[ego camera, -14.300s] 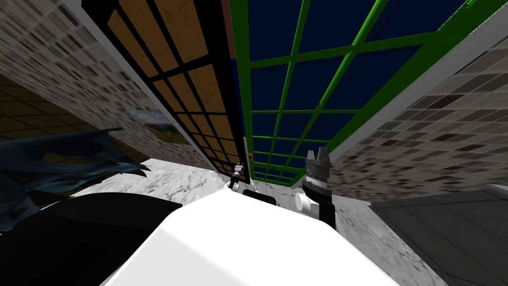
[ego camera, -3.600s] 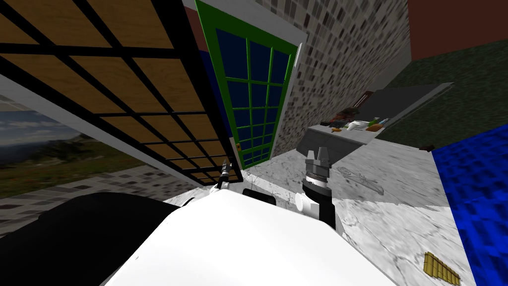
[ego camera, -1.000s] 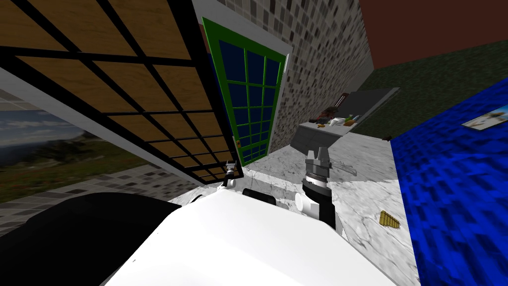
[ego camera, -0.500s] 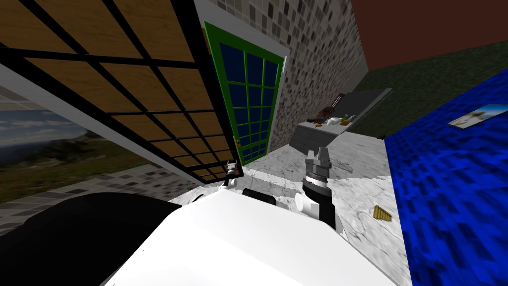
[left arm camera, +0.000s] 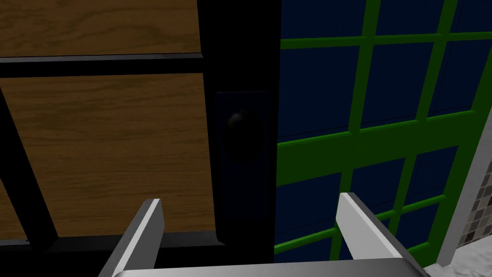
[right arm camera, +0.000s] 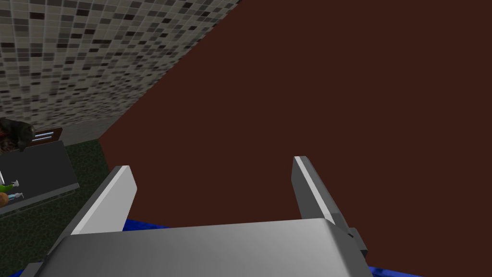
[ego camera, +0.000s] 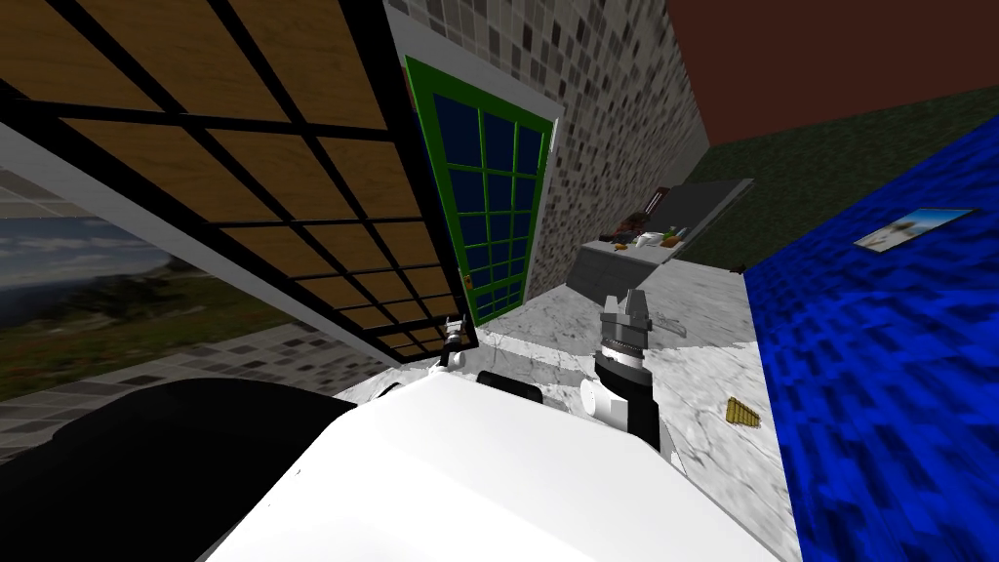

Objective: Pull the door open

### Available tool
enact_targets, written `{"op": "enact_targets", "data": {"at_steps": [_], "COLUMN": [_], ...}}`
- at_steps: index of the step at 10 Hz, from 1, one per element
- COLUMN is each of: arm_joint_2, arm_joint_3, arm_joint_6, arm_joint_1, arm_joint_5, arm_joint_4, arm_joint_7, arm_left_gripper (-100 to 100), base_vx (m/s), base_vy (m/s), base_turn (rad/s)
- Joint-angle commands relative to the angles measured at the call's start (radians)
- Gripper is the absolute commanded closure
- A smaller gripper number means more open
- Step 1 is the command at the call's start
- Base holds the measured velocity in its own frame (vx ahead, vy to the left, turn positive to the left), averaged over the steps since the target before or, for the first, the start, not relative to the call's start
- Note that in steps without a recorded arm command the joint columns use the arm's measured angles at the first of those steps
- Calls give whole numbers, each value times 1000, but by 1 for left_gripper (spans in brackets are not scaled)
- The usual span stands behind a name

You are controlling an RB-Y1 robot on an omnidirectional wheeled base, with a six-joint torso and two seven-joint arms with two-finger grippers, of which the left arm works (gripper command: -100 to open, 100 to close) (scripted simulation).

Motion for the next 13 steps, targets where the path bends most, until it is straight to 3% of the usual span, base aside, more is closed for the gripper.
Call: {"op": "enact_targets", "data": {"at_steps": [1,7,8,9,10,13], "arm_joint_2": [30,119,125,116,116,116], "arm_joint_3": [3,9,9,10,10,10], "arm_joint_6": [-4,-18,-19,-13,-13,-13], "arm_joint_1": [9,51,54,50,50,50], "arm_joint_5": [4,16,16,16,16,16], "arm_joint_4": [9,30,32,27,27,27], "arm_joint_7": [35,134,141,128,128,128], "arm_left_gripper": [-100,-100,-100,-100,100,100], "base_vx": [223,177,173,61,-13,-15], "base_vy": [12,15,34,12,-7,3], "base_turn": [-98,-68,-35,10,-7,-2]}}
